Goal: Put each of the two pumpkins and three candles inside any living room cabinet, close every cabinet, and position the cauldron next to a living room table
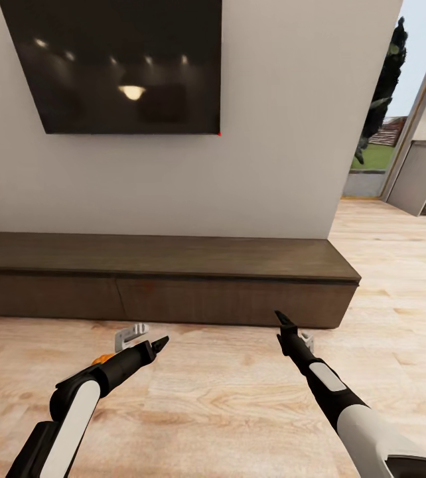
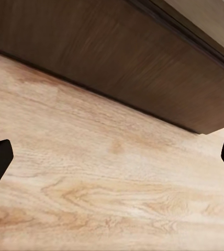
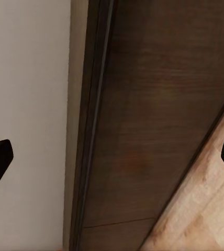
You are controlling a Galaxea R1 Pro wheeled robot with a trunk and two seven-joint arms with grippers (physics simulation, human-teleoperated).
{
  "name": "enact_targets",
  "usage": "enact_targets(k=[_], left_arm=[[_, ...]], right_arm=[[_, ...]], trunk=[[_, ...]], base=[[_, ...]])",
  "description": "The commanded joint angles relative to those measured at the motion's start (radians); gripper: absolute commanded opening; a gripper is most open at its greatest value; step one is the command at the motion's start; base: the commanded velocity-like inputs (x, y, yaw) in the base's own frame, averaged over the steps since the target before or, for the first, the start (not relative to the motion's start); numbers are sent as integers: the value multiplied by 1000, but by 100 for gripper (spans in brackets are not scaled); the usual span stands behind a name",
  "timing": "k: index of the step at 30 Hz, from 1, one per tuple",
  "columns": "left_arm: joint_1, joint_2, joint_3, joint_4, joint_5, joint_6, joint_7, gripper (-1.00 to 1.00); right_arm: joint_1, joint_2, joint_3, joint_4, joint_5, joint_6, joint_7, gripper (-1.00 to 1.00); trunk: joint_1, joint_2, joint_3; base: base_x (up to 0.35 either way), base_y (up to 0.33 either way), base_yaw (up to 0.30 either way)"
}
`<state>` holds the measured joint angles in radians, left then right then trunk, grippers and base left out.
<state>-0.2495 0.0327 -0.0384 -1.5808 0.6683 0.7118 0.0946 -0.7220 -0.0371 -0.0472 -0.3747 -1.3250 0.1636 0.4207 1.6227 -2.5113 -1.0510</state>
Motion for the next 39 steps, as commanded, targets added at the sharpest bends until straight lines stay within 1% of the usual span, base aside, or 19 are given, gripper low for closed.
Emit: enact_targets(k=[1, 8, 14, 17, 19, 24, 26, 32, 34, 37, 39], left_arm=[[-1, 1, -2, -1, 11, 3, 10, 100], [-1, 2, -2, 0, 11, 3, 8, 100], [-1, 3, -2, 1, 11, 3, 8, 100], [-1, 3, -1, 1, 11, 3, 8, 100], [-1, 3, -1, 1, 11, 3, 8, 100], [-1, 3, -1, 1, 11, 3, 8, 100], [-1, 3, -2, 1, 11, 3, 8, 100], [0, 3, -2, 1, 12, 3, 7, 100], [1, 3, -2, 1, 11, 3, 7, 100], [1, 3, -2, 1, 11, 3, 7, 100], [1, 3, -2, 1, 11, 3, 7, 100]], right_arm=[[-1, 0, -5, 1, -8, 10, 3, 100], [-1, 0, -5, 5, -8, 10, 4, 100], [-1, 0, -6, 9, -9, -3, 2, 100], [-1, 0, -7, 9, -12, -30, -2, 100], [-1, 0, -8, 10, -13, -36, -9, 100], [-1, 1, -9, 8, -16, -41, -63, 100], [-1, 1, -10, 7, -16, -41, -75, 100], [-1, 2, -13, 6, -17, -41, -86, 100], [-1, 2, -16, 5, -20, -41, -87, 100], [-1, 2, -33, 5, -36, -39, -87, 100], [-1, 2, -48, 5, -54, -37, -88, 100]], trunk=[[0, 0, -1], [0, 0, -1], [0, 0, -1], [0, 0, -1], [0, 0, -1], [0, 0, -1], [0, 0, -1], [0, 0, -1], [0, 0, -1], [0, 0, -1], [0, 0, -1]], base=[[0, 0, 0], [49, 0, 0], [275, 0, 0], [271, 0, 0], [206, 0, 0], [67, 0, 0], [34, 0, 0], [156, 0, 0], [67, 0, 0], [34, 0, 0], [14, 0, 0]])
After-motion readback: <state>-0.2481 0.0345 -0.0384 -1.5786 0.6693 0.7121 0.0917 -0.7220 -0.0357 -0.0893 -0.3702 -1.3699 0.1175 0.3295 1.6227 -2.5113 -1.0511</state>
